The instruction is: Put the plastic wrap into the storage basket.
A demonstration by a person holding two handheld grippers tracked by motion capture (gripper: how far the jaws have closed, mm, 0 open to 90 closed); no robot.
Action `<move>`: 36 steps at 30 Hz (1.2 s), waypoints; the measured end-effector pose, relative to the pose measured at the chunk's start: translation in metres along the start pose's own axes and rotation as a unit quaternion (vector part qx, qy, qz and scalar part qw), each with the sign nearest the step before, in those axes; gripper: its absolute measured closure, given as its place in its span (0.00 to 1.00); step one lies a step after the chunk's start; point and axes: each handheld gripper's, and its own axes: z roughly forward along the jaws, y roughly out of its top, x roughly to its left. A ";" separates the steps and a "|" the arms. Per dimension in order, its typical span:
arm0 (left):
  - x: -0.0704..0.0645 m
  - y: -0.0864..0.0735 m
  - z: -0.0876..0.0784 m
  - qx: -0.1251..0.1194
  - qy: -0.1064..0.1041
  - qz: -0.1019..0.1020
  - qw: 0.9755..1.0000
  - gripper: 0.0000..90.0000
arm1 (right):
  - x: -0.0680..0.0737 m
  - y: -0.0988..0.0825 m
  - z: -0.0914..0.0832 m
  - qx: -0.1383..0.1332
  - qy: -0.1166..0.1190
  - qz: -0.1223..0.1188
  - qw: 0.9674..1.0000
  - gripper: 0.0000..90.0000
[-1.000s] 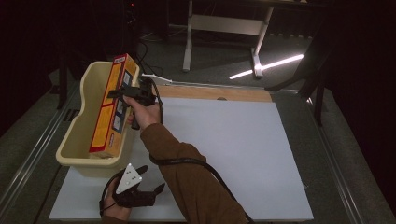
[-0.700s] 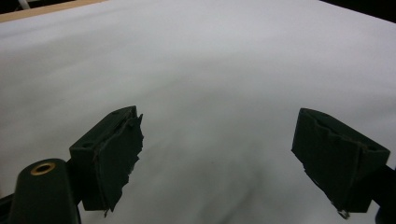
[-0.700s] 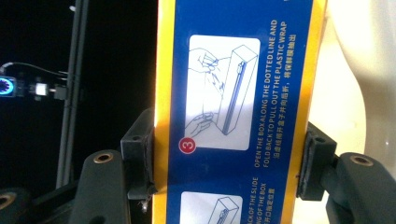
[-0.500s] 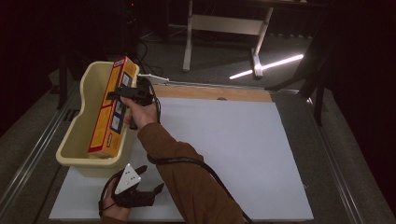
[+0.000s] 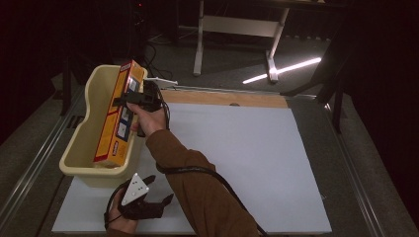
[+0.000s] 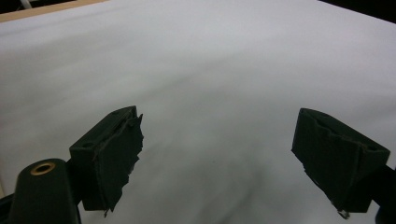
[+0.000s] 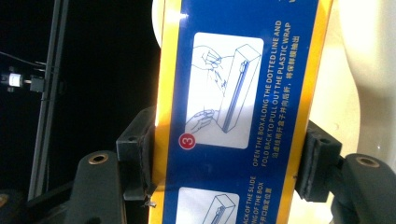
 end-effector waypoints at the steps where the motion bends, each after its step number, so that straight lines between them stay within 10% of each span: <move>1: 0.000 0.000 0.000 0.001 0.000 0.001 1.000 0.17 | 0.000 -0.001 0.000 0.000 -0.003 -0.002 1.000 0.38; 7: 0.001 0.000 -0.001 -0.001 0.002 -0.002 1.000 0.17 | -0.008 -0.002 0.007 0.005 -0.041 0.003 0.999 0.38; 26: 0.001 -0.001 0.000 0.001 0.003 -0.003 1.000 0.17 | 0.014 -0.005 -0.002 0.032 -0.032 -0.068 0.997 0.41; 31: 0.001 0.000 0.000 0.001 0.004 -0.003 1.000 0.17 | 0.016 -0.008 -0.007 0.042 -0.043 -0.124 0.990 0.41; 36: 0.002 0.000 0.000 0.001 0.005 -0.003 1.000 0.17 | 0.020 -0.014 -0.018 0.037 -0.059 -0.210 0.975 0.41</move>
